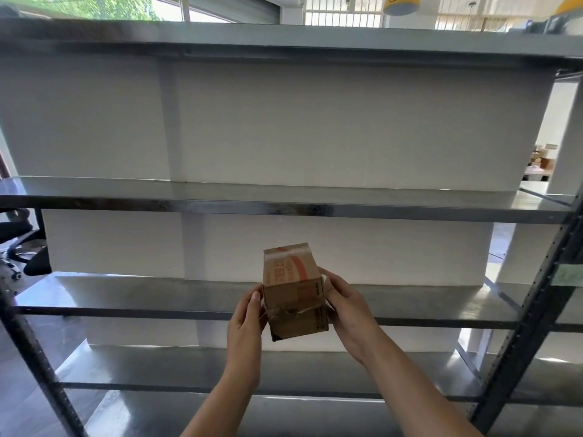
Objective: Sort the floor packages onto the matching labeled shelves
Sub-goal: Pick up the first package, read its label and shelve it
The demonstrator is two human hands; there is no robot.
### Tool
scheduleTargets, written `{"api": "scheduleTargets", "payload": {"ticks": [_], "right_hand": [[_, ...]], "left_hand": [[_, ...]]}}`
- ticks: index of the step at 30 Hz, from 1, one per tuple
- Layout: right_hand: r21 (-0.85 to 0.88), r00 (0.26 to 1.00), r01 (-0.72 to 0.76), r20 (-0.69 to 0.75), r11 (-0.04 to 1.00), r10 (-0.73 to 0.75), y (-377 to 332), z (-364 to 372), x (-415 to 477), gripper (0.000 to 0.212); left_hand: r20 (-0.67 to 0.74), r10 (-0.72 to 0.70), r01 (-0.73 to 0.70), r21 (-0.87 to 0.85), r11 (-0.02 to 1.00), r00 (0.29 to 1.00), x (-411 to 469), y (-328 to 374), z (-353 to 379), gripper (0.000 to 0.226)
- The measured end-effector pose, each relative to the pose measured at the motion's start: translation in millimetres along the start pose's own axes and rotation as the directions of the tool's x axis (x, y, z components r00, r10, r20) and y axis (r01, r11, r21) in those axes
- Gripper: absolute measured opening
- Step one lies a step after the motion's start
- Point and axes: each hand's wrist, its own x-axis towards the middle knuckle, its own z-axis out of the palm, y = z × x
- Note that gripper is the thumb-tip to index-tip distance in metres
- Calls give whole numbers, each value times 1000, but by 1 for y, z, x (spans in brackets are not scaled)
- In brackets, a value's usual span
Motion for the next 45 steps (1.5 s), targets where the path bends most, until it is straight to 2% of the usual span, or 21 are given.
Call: {"api": "scheduleTargets", "payload": {"ticks": [9,15,18,22,26,30,38,40,42,45], "right_hand": [[49,1000,-8,7,999,8,-1,-4,1,33],[-74,995,91,-33,993,-94,3,5,-2,37],[-93,992,123,1,988,-124,-1,1,-4,37],[-42,992,126,-3,991,-126,-4,-6,-2,35],[-40,991,132,-4,990,-132,-2,-9,-1,34],[1,994,103,31,995,-103,0,-9,-3,37],[77,999,18,32,997,-20,7,-12,6,71],[78,997,11,75,997,-17,7,-11,7,66],[103,993,-8,121,995,-4,6,-8,6,61],[142,988,-34,152,989,12,7,-4,7,75]], "left_hand": [[37,12,-12,-5,1000,999,7,13,7,28],[11,-32,32,-59,998,999,6,5,18,32],[51,-35,41,-124,991,998,6,3,18,50],[135,11,0,-82,997,991,7,4,20,77],[193,21,-12,-50,999,981,9,1,17,59],[212,6,7,-63,998,977,11,-4,13,52],[280,-4,15,-37,999,960,16,-3,4,45],[293,-8,19,-34,999,956,19,-2,0,45],[307,-4,18,-41,999,952,21,0,-4,48],[367,10,2,-32,999,930,23,5,-9,73]]}}
